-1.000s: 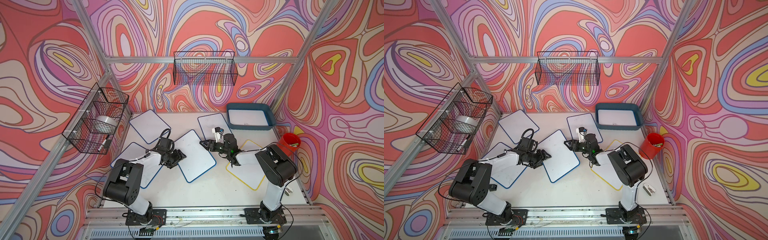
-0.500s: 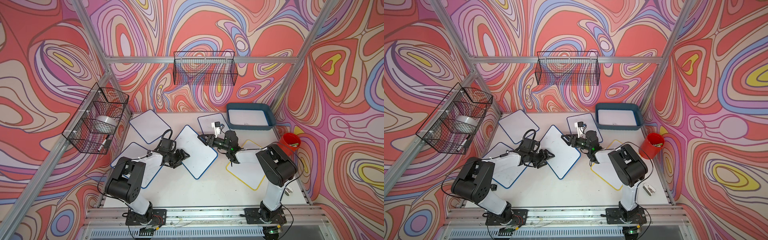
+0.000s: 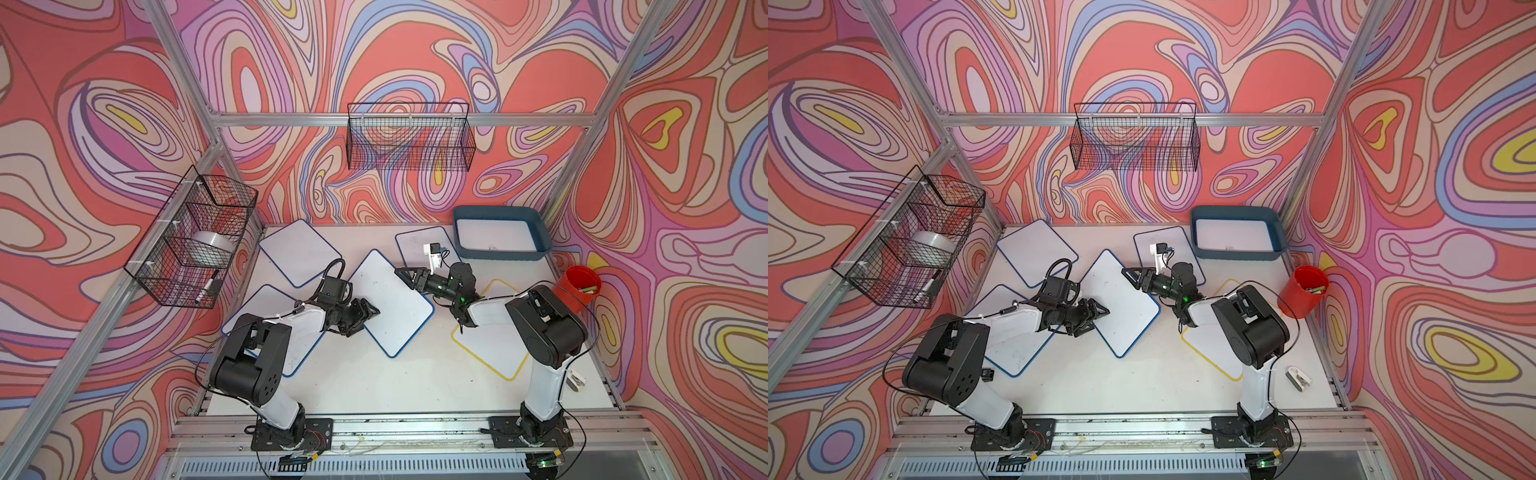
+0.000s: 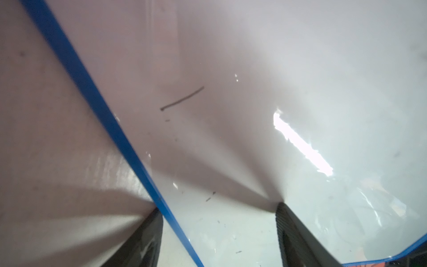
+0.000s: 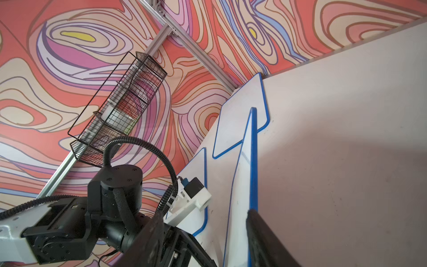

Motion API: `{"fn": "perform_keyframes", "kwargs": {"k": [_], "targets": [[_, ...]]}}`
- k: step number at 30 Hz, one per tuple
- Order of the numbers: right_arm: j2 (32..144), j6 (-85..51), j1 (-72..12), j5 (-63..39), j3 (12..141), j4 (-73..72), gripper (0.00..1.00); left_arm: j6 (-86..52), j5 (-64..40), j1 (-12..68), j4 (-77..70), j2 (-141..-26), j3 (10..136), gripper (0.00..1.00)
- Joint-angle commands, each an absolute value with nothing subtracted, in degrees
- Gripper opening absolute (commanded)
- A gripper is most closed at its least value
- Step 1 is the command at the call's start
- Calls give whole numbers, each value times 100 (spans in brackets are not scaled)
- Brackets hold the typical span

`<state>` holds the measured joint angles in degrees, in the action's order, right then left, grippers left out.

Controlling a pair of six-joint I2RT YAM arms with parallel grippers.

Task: Put the whiteboard into the storage box
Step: Pick up the whiteboard at the center of the board.

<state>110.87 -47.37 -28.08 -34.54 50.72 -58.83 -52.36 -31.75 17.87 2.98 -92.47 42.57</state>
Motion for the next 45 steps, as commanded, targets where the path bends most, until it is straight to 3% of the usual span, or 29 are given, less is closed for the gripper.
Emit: {"fn": "perform_keyframes", "kwargs": {"k": [1, 24, 45], "targets": [[11645, -5390, -3398, -4992, 4680, -4911, 59, -5215, -3515, 2087, -556, -9674, 4221, 72], [11749, -5282, -3400, -4342, 4799, -3967, 59, -5324, -3503, 2230, -800, -9964, 4339, 72], [12262, -5902, -3389, -5061, 5019, -4764, 59, -5414, -3483, 2347, -871, -10099, 4555, 70]]}}
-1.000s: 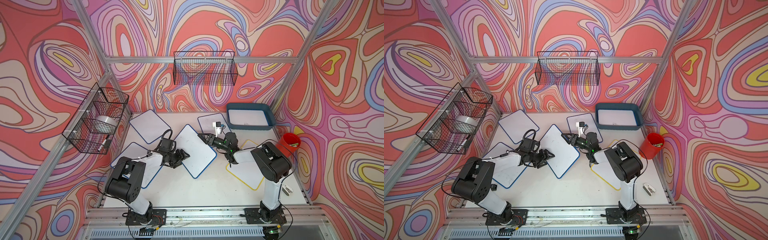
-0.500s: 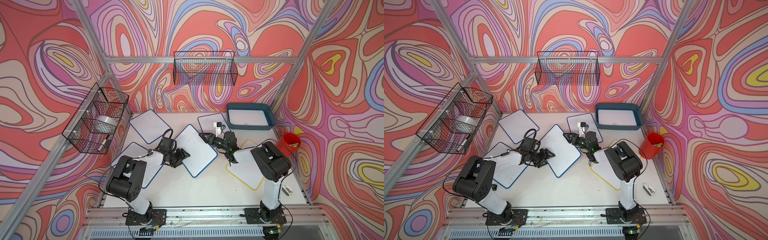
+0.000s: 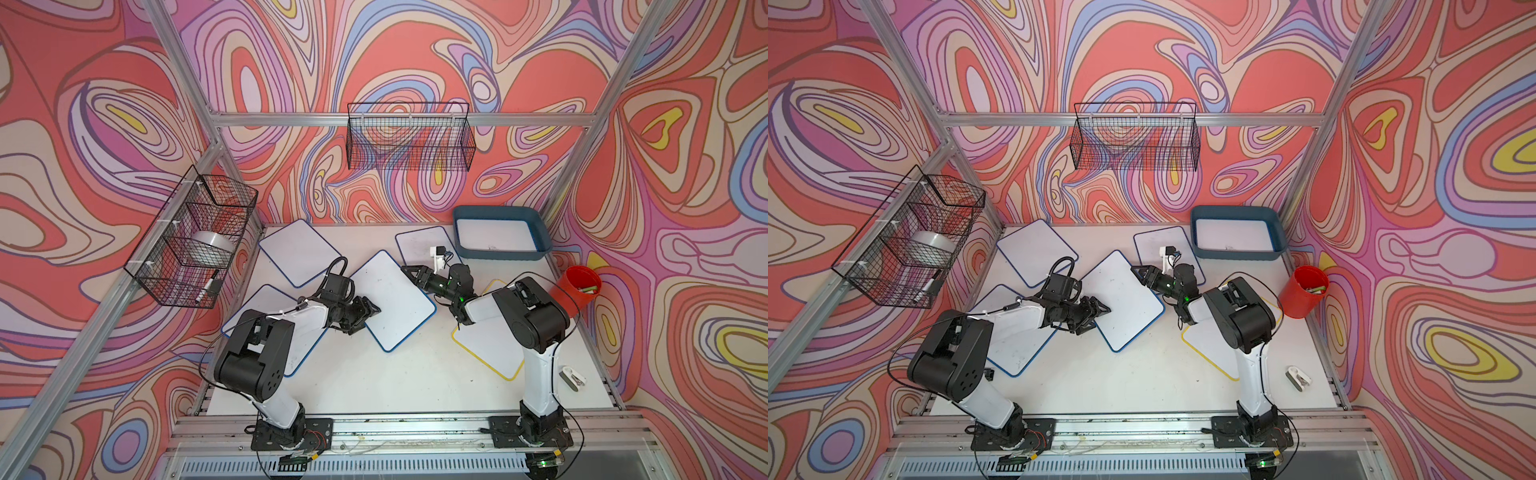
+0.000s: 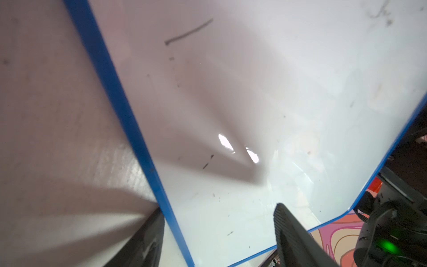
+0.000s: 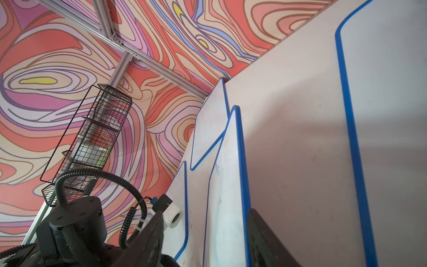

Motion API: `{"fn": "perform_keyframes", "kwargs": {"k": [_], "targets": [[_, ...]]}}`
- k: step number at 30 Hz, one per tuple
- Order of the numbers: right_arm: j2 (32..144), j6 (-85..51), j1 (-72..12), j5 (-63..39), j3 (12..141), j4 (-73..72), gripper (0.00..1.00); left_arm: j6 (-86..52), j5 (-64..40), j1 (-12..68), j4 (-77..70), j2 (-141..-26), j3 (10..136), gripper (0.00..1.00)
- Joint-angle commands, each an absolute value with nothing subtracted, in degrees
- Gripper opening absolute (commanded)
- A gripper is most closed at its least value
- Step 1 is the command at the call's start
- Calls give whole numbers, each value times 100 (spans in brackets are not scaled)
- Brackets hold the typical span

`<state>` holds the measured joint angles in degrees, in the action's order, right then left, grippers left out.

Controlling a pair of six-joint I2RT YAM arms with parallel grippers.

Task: Put the whiteboard into the storage box
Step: Pick up the whiteboard at the center of the board.

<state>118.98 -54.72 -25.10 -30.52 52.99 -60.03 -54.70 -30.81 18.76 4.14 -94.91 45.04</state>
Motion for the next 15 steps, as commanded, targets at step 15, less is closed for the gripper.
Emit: {"fn": "perform_keyframes", "kwargs": {"k": [15], "targets": [[12523, -6913, -3388, -5685, 5010, -6604, 59, -5715, -3573, 2463, -1454, -10206, 4452, 70]]}}
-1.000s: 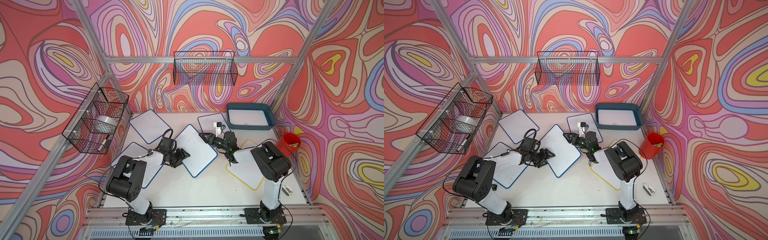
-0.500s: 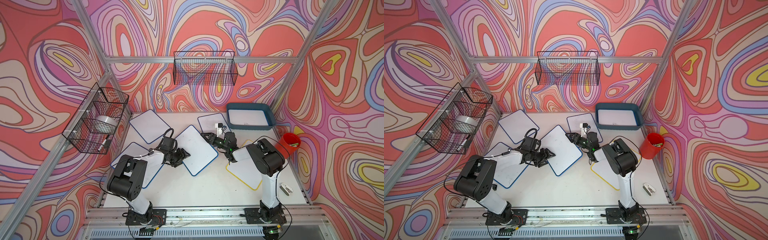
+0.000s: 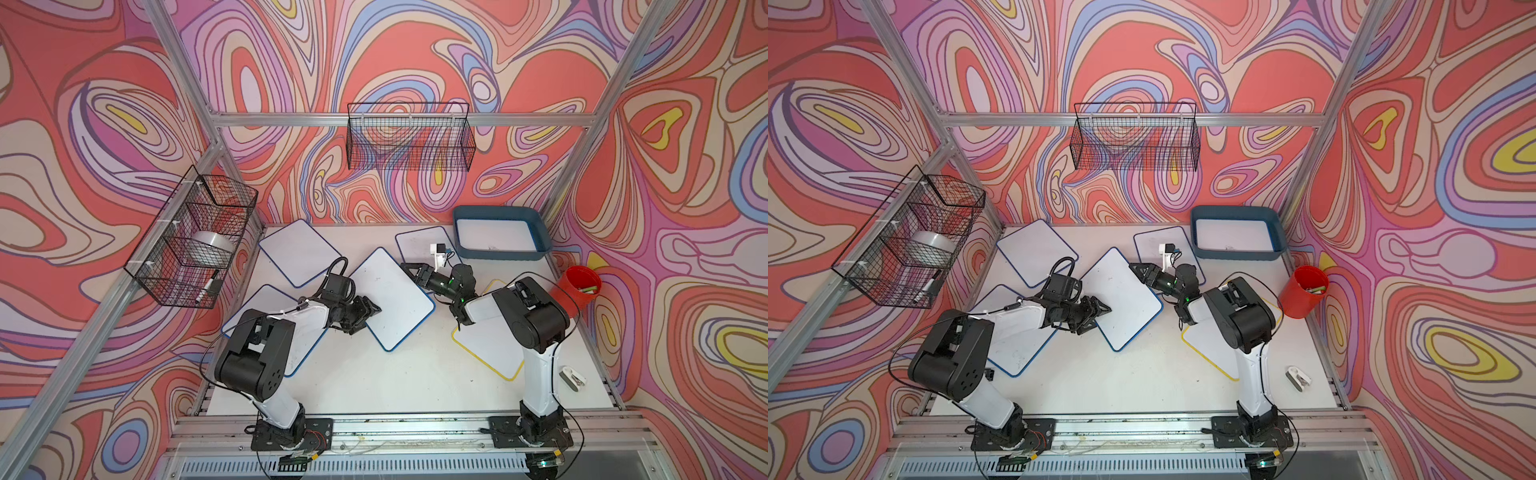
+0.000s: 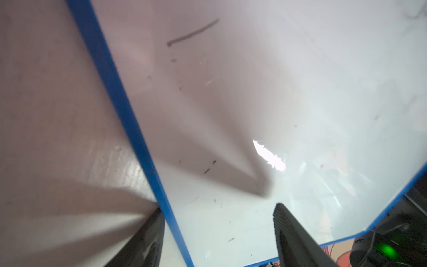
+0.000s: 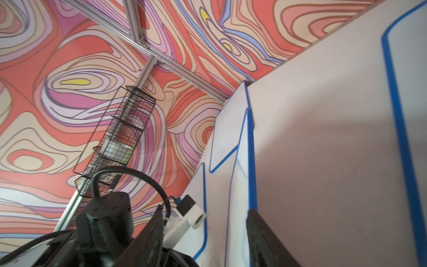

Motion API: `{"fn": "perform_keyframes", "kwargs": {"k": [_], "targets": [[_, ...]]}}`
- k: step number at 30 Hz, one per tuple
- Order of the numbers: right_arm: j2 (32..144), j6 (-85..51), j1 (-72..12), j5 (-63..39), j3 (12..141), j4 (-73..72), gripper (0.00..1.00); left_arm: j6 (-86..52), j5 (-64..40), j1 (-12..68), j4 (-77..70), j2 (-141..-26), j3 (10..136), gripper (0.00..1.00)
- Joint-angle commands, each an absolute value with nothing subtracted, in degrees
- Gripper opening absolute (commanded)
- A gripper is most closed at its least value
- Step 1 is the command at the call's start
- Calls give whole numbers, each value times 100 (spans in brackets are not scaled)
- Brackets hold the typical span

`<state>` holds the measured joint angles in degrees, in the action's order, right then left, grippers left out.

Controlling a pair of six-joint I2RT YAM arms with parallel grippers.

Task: Put the whiteboard into the storage box
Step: Pick up the whiteboard at the center of the board.

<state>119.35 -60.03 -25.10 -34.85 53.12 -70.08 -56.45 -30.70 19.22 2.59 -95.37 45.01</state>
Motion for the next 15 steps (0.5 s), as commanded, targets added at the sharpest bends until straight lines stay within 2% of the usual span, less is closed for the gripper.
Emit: {"fn": "perform_keyframes", "kwargs": {"k": [1, 15], "targets": [[12588, -7072, -3385, -5712, 5018, -6834, 59, -5753, -3585, 2462, -1537, -10234, 4423, 70], [12732, -7458, -3344, -5703, 4983, -7303, 59, -5709, -3504, 2465, -1442, -10068, 4381, 69]]}}
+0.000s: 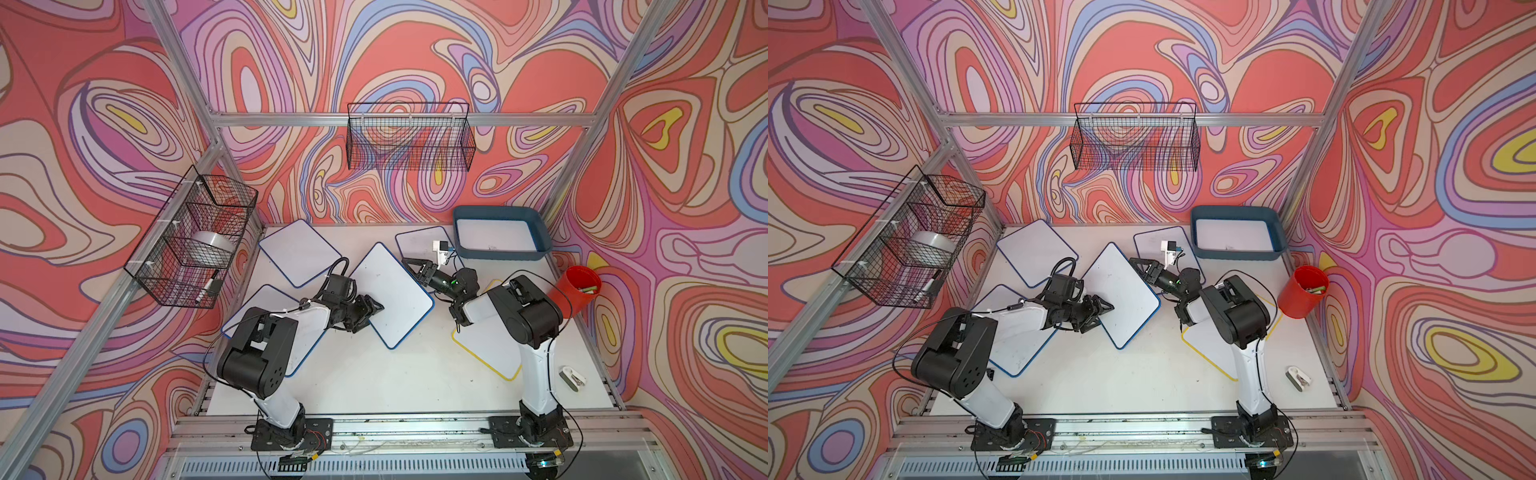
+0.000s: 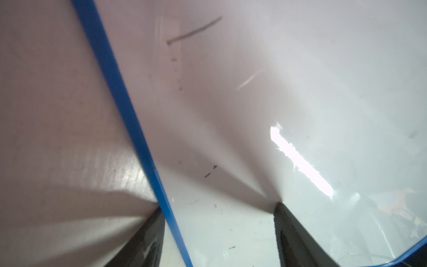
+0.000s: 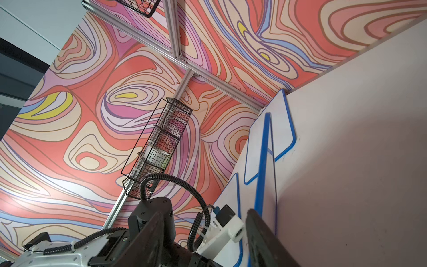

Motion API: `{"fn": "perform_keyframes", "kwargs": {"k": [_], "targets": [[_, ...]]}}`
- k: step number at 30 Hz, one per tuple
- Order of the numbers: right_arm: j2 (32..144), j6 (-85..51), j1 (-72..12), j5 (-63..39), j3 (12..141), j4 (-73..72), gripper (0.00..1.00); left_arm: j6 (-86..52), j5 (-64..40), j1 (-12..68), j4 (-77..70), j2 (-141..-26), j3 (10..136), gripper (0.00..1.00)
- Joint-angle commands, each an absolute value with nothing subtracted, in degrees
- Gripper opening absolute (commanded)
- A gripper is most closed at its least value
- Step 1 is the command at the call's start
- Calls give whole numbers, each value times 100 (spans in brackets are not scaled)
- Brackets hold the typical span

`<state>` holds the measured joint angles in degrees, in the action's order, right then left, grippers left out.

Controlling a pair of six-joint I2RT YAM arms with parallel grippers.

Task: Put the whiteboard into the storage box
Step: Pick up the whiteboard at the center of the board.

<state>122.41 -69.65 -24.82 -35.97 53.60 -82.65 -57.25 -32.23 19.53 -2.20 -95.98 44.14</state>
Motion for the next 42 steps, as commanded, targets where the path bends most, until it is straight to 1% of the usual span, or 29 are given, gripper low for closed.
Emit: {"fn": "perform_keyframes", "kwargs": {"k": [1, 4, 6, 8, 13, 16, 23, 34, 42], "targets": [[12742, -7521, -3332, -5692, 4963, -7402, 59, -5778, -3526, 2466, -1525, -10071, 4369, 69], [12612, -7392, -3305, -5550, 4877, -7065, 59, -6055, -3680, 2465, -1923, -10068, 4348, 69], [12454, -7174, -3296, -5368, 4843, -6588, 59, -6125, -3675, 2463, -2008, -9988, 4367, 70], [12297, -7041, -3279, -5137, 4850, -6070, 59, -6068, -3617, 2468, -1890, -9870, 4411, 69], [12026, -7179, -3243, -4895, 4986, -5579, 59, -5922, -3412, 2467, -1706, -9626, 4368, 70], [11844, -6969, -3243, -4883, 5143, -5135, 59, -5787, -3393, 2456, -1550, -9628, 4377, 70], [11142, -5581, -3209, -4668, 5525, -2852, 59, -5691, -3545, 2311, -1633, -9618, 4216, 70], [10527, -3515, -2861, -4835, 6518, 579, 59, -5520, -3659, 1936, -1777, -9431, 3698, 70], [10263, -2961, -2736, -4816, 6944, 1646, 59, -5436, -3830, 1787, -1808, -9390, 3584, 70]]}}
